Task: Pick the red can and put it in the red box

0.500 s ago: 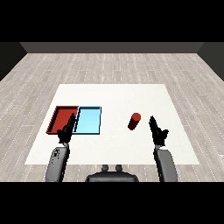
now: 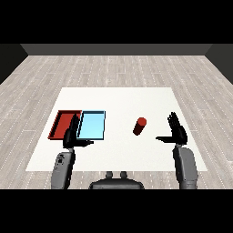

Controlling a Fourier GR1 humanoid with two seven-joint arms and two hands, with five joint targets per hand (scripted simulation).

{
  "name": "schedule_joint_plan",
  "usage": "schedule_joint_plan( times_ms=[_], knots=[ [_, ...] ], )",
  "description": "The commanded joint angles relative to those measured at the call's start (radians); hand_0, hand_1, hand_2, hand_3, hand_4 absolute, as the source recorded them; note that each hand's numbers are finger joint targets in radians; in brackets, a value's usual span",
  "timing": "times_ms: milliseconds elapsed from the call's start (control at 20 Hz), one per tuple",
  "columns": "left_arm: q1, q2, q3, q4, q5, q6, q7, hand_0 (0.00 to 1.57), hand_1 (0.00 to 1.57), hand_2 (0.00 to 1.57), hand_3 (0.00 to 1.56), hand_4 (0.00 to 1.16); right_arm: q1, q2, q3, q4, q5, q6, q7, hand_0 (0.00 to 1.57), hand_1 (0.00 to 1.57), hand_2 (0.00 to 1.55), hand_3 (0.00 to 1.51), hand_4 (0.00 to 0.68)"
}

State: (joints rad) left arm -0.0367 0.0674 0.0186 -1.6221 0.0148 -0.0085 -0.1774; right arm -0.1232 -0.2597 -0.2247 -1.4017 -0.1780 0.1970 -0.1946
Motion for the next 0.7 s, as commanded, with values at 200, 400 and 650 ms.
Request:
schedule_joint_plan(
  times_ms=[200, 400, 650],
  knots=[
    [-0.052, -0.043, 0.019, 0.077, 0.020, -0.006, -0.214, 0.00, 0.00, 0.00, 0.00, 0.00, -0.056, -0.081, -0.095, 0.190, -0.053, 0.153, -0.244, 0.00, 0.00, 0.00, 0.00, 0.000],
    [-0.002, -0.014, 0.033, 0.036, 0.050, -0.050, -0.210, 0.00, 0.00, 0.00, 0.00, 0.00, -0.128, -0.093, -0.095, 0.341, -0.029, 0.175, -0.299, 0.00, 0.00, 0.00, 0.00, 0.000],
    [-0.026, -0.023, 0.046, 0.116, 0.049, -0.049, -0.282, 0.00, 0.00, 0.00, 0.00, 0.00, -0.107, -0.055, -0.059, 0.314, -0.012, 0.163, -0.296, 0.00, 0.00, 0.00, 0.00, 0.000]
  ],
)
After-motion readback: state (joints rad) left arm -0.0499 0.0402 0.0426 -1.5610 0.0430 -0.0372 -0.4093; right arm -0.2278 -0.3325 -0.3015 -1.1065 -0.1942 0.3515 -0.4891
